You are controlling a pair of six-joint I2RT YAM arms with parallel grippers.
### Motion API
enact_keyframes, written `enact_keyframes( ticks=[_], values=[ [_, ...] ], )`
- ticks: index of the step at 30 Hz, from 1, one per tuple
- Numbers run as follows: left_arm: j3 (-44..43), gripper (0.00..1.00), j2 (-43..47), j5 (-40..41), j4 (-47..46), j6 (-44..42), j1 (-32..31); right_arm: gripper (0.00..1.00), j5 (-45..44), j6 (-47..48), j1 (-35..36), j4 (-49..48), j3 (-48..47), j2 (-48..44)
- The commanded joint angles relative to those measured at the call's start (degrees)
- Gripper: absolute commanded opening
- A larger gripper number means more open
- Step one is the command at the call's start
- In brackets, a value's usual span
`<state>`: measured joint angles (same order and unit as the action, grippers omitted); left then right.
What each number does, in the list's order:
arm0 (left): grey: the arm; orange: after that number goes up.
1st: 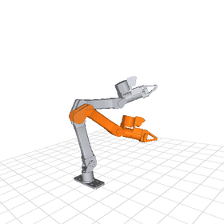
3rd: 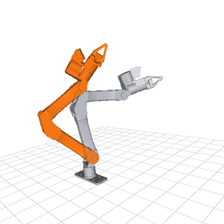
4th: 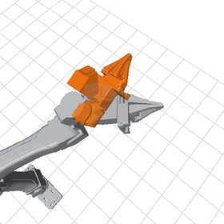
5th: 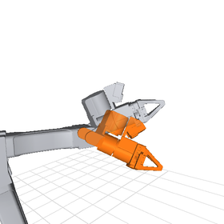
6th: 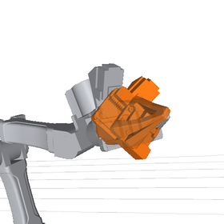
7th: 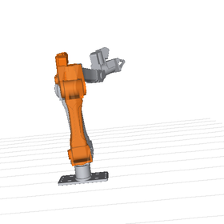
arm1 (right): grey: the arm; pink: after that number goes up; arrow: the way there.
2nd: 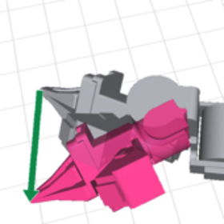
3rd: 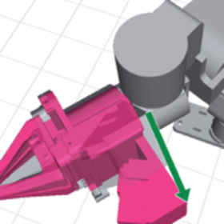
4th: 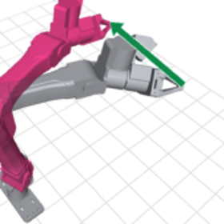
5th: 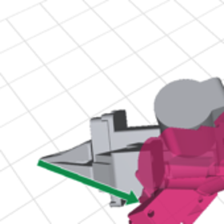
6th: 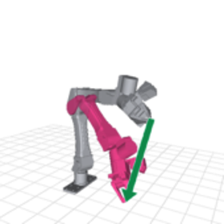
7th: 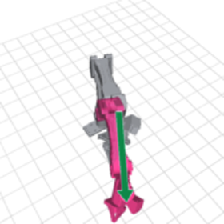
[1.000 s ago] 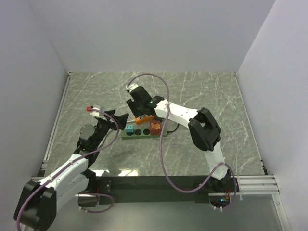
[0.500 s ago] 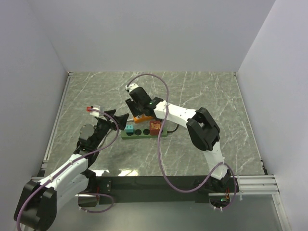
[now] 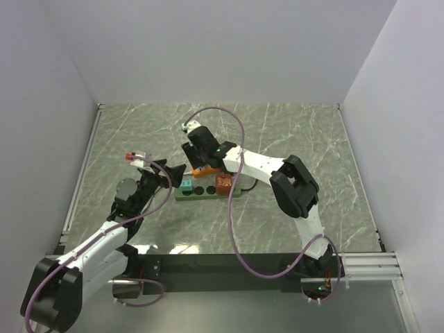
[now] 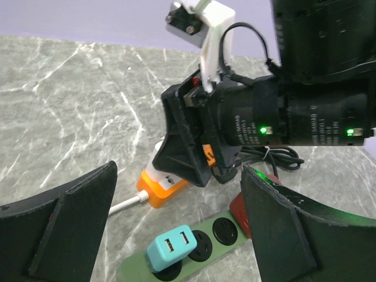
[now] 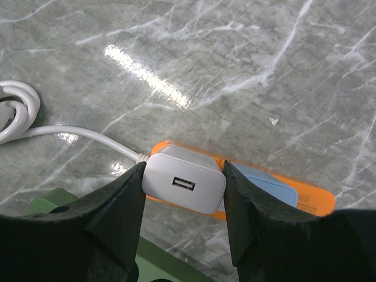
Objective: Insert the plug
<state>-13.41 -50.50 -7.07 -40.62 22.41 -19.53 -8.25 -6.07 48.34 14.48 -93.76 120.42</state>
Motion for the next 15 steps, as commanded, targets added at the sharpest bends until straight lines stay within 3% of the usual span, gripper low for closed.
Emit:
enact_keyframes(
  ticks=[1, 2, 3, 9, 15],
  values=[
    [-2.8, 0.92, 0.8, 2.0, 1.6, 1.3, 0.3, 0.17, 2.4, -1.4, 0.0, 4.6, -1.9, -2.8],
    [-3.0, 0.93, 0.8, 2.6, 2.0, 1.4, 0.4, 0.23, 2.3, -1.1, 0.0, 4.4, -1.9, -3.1],
    [-3.3, 0.93, 0.8, 2.8, 2.6, 1.4, 0.4, 0.35, 2.1, -0.9, -0.1, 4.3, -2.0, -3.3],
    [-5.5, 0.93, 0.1, 2.1, 4.8, 1.5, 0.4, 0.75, 0.2, 0.4, 0.0, -0.7, 1.0, -8.4],
    [-6.5, 0.95, 0.7, 1.8, 4.6, 1.1, 0.3, 0.86, -0.8, 2.6, -0.1, -5.3, 3.3, -13.3]
  ],
)
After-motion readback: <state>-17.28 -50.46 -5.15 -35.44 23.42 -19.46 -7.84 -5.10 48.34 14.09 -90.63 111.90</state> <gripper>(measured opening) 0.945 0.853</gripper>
